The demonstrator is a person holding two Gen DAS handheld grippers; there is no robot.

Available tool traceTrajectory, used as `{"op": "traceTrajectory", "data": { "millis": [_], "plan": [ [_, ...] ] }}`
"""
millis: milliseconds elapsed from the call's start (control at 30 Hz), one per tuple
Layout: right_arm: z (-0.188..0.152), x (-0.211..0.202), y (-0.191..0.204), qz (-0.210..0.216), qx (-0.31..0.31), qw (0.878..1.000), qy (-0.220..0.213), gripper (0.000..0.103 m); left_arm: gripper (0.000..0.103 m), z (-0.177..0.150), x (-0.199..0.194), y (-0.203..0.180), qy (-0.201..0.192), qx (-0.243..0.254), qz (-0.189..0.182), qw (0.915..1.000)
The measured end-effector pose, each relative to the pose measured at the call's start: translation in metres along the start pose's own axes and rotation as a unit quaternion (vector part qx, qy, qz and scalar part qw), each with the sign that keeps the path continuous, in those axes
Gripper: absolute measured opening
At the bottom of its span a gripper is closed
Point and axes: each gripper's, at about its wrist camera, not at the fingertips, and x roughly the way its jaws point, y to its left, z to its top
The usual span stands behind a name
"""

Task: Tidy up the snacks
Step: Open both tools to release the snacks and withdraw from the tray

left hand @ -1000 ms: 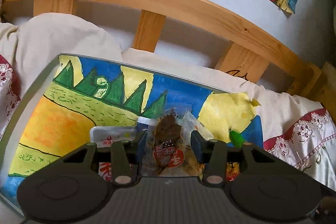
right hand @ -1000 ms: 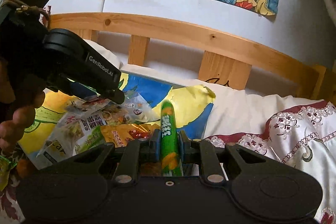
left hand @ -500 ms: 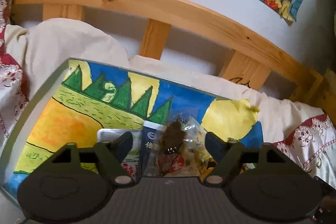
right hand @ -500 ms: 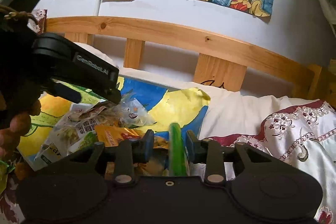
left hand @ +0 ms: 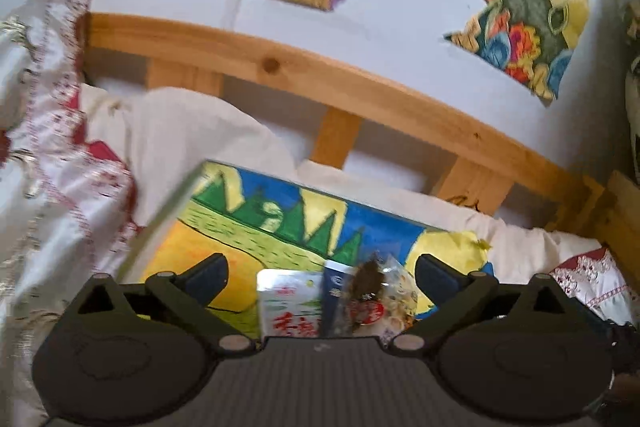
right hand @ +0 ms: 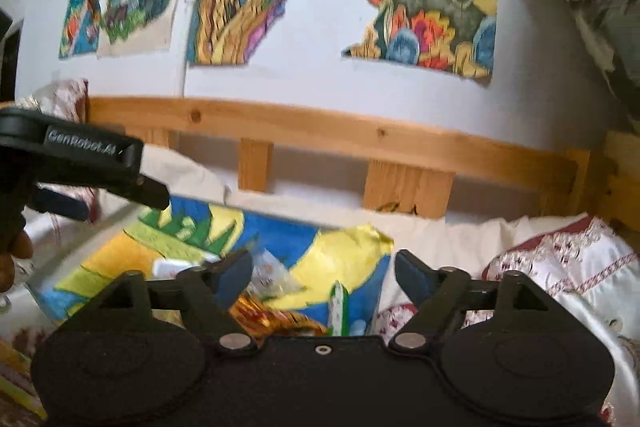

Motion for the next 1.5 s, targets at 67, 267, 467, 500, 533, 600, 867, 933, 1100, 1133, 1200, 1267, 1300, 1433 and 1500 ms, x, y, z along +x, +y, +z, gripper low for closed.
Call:
{"op": "traceTrajectory", "data": {
  "millis": [67, 267, 467, 500, 533, 600, 867, 933, 1100, 1133, 1200, 1267, 1300, 1433, 1500],
  "plan": [
    [0.006, -0.012, 0.004, 0.003, 0.002, 1.0, -0.016, 0.091, 0.102, 0.002, -0.014, 0.006, -0.01, -0.002, 0.003, 0.9999],
    [0.018, -0.045, 0.02, 0.016, 0.0, 0.998, -0.053, 0.102, 0.102, 0.001, -0.058, 0.025, -0.031, 0.001, 0.014, 0.9994],
    [0.019, -0.077, 0.037, 0.061, 0.003, 0.994, -0.086, 0.102, 0.102, -0.012, -0.09, 0.046, -0.027, 0.008, 0.031, 0.9991],
    [0.018, -0.082, 0.04, 0.069, -0.001, 0.993, -0.092, 0.102, 0.102, -0.014, -0.095, 0.05, -0.025, 0.008, 0.033, 0.9991],
    [0.018, -0.087, 0.044, 0.072, -0.006, 0.993, -0.095, 0.102, 0.102, -0.017, -0.098, 0.054, -0.022, 0.006, 0.037, 0.9991],
    [0.019, -0.095, 0.052, 0.078, -0.013, 0.992, -0.102, 0.102, 0.102, -0.022, -0.105, 0.061, -0.015, 0.001, 0.042, 0.999],
    [0.006, -0.121, 0.078, 0.101, -0.03, 0.991, -0.088, 0.102, 0.102, -0.049, -0.133, 0.088, 0.0, -0.006, 0.062, 0.9981],
    [0.001, -0.126, 0.082, 0.108, -0.032, 0.99, -0.082, 0.102, 0.102, -0.057, -0.141, 0.094, 0.001, -0.009, 0.067, 0.9977],
    [-0.009, -0.142, 0.088, 0.115, -0.036, 0.99, -0.069, 0.102, 0.102, -0.077, -0.158, 0.106, 0.008, -0.022, 0.077, 0.9968],
    [-0.011, -0.145, 0.088, 0.116, -0.036, 0.99, -0.066, 0.102, 0.102, -0.081, -0.16, 0.107, 0.01, -0.023, 0.079, 0.9966],
    [-0.013, -0.149, 0.089, 0.119, -0.032, 0.991, -0.058, 0.102, 0.102, -0.09, -0.165, 0.11, 0.016, -0.025, 0.083, 0.9961],
    [-0.016, -0.154, 0.09, 0.121, -0.03, 0.991, -0.047, 0.102, 0.102, -0.099, -0.168, 0.111, 0.024, -0.027, 0.084, 0.9959],
    [-0.018, -0.155, 0.091, 0.122, -0.03, 0.991, -0.041, 0.102, 0.102, -0.103, -0.169, 0.111, 0.028, -0.023, 0.082, 0.996],
    [-0.026, -0.159, 0.097, 0.13, -0.021, 0.991, 0.0, 0.102, 0.102, -0.111, -0.166, 0.108, 0.047, -0.001, 0.087, 0.9951],
    [-0.03, -0.16, 0.098, 0.137, -0.006, 0.99, 0.02, 0.102, 0.102, -0.115, -0.165, 0.107, 0.056, 0.003, 0.086, 0.9947]
  ]
}}
